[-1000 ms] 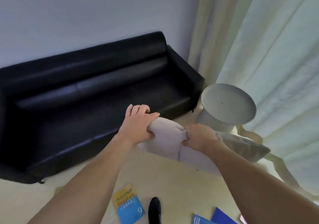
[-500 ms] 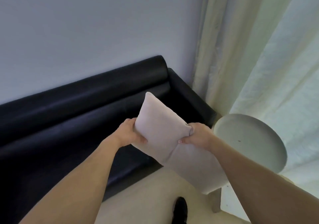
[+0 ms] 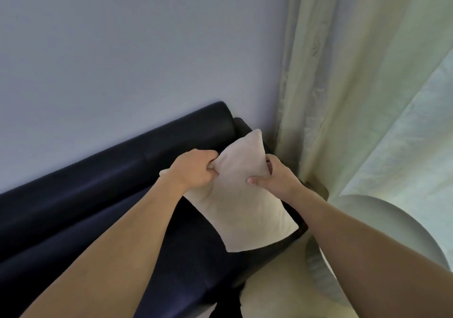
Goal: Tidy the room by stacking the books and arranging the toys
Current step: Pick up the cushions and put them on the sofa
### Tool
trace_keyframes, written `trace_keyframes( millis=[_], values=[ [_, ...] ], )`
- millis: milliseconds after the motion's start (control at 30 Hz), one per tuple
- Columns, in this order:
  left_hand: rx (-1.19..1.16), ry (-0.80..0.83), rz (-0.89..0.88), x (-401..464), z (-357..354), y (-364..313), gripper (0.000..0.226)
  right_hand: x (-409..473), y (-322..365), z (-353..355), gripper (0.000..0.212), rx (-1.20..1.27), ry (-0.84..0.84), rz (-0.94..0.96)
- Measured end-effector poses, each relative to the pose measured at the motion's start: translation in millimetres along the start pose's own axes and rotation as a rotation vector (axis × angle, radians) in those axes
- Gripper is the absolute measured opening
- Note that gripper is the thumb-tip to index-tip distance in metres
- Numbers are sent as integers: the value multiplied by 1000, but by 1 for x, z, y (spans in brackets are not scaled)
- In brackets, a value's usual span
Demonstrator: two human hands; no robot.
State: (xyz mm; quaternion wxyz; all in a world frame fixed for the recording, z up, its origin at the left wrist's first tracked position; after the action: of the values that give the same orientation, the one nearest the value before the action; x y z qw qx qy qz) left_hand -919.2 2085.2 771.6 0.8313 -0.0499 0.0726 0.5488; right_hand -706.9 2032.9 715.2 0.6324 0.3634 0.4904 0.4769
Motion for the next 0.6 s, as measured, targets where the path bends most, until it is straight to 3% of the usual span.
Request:
trace_keyframes(
  millis=[133, 367, 600],
  values=[
    [109, 60, -45, 71, -24, 12, 18, 81, 16, -8, 69, -120, -63, 0],
    [117, 92, -45, 187, -77, 56, 30, 209, 10, -35, 91, -227, -64, -137],
    [82, 194, -73, 281, -130, 91, 15, 320, -9, -59, 82, -166, -36, -276]
  ],
)
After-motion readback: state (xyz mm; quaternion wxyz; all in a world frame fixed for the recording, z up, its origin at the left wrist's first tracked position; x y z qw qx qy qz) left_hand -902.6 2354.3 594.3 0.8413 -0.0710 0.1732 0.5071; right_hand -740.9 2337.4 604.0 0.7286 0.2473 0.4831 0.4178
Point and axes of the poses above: each hand's wrist, its own x-axis towards the middle knuckle, its own z-axis out of the back of the hand, y = z × x, the point moved 6 cm from there along x, towards the middle knuckle, and after that the axes turned 15 degrees about x, right-handed, at the moved point
